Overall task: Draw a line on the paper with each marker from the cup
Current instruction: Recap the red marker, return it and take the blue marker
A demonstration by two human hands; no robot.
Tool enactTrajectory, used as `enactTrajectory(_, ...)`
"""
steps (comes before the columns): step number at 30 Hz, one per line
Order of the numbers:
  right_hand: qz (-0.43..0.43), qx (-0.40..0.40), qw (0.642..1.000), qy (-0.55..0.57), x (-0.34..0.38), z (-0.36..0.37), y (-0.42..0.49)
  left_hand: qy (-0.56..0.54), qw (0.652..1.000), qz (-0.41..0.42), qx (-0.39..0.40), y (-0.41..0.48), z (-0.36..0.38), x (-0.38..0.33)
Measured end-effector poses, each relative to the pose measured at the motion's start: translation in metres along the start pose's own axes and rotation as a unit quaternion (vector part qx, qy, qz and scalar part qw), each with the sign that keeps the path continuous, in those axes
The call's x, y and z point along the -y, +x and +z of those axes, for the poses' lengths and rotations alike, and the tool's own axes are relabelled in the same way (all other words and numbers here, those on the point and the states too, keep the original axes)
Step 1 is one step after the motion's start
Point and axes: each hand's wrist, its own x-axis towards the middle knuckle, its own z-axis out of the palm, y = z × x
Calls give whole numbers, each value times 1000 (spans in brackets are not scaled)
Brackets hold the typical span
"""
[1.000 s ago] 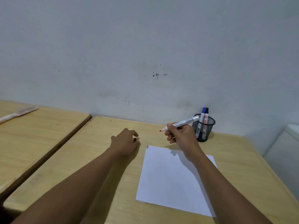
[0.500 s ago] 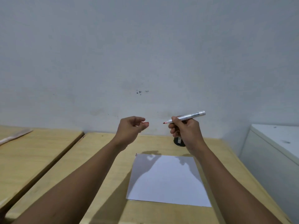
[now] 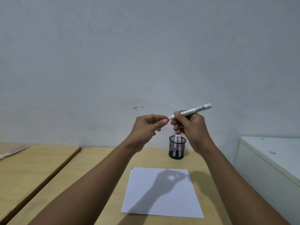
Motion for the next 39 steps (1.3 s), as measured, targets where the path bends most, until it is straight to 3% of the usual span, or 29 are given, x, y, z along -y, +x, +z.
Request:
enactTrajectory(7, 12, 41, 998, -40, 9, -3, -2, 95, 992, 66, 59, 3, -3, -6)
enactTrajectory(10, 8, 17, 998, -61, 9, -1, 0, 206, 966, 158, 15, 6, 1, -6)
enactTrajectory(15, 40, -33, 996, -71, 4, 5, 5, 294, 908, 292, -58, 9, 9, 9)
enactTrajectory(20, 83, -86, 987, -107, -4, -6, 10, 393, 875, 274, -64, 18, 11, 3)
enactTrajectory(24, -2, -173, 936, -305, -45, -44, 38, 501, 820, 268, -70, 69, 30, 17)
enactTrajectory(29, -130, -62, 882, -448, -57, -44, 42, 543, 763, 351, -3, 79, 33, 1)
enactTrajectory(31, -134, -64, 891, -429, -57, -44, 52, 525, 765, 372, -10, 85, 32, -1)
enactTrajectory(33, -115, -62, 913, -387, -64, -49, 69, 490, 802, 340, -31, 99, 35, 8)
enactTrajectory(36, -47, -90, 944, -315, -82, -62, 93, 454, 865, 214, -14, 125, 38, 38)
enactTrajectory(39, -11, -97, 945, -312, -108, -73, 110, 461, 880, 111, 28, 147, 44, 78)
